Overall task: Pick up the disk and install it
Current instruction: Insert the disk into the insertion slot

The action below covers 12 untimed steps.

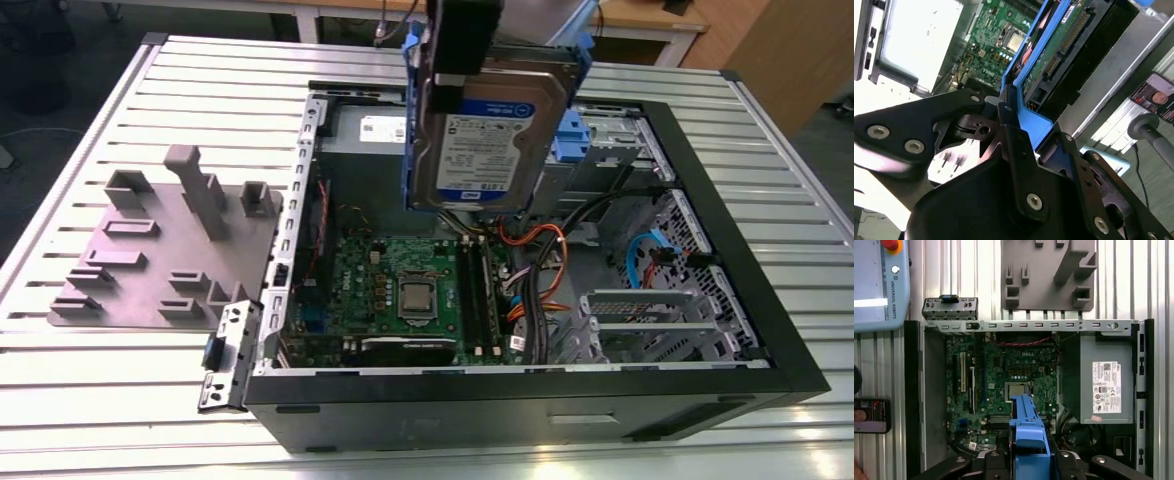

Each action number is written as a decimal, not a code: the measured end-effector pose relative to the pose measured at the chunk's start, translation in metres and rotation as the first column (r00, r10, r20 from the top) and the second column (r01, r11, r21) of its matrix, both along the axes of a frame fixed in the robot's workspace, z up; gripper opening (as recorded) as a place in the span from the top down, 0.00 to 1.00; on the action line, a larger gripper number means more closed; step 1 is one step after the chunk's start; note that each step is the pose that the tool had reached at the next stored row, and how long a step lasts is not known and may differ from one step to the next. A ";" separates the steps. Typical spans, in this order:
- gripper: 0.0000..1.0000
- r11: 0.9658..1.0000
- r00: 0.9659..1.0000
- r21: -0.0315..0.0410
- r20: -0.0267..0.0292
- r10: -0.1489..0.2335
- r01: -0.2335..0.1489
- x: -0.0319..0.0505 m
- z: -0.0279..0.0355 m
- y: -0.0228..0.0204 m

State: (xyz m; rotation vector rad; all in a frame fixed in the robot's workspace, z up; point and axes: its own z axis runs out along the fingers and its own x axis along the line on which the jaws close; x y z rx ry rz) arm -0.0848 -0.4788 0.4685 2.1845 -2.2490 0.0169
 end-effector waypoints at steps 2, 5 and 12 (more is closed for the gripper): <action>0.63 1.000 1.000 0.000 0.000 0.000 0.000 0.0067 -0.0006 -0.0013; 0.63 1.000 1.000 0.000 0.000 0.000 0.000 0.0186 -0.0014 -0.0027; 0.63 1.000 1.000 0.000 0.000 0.000 0.000 0.0382 -0.0028 -0.0054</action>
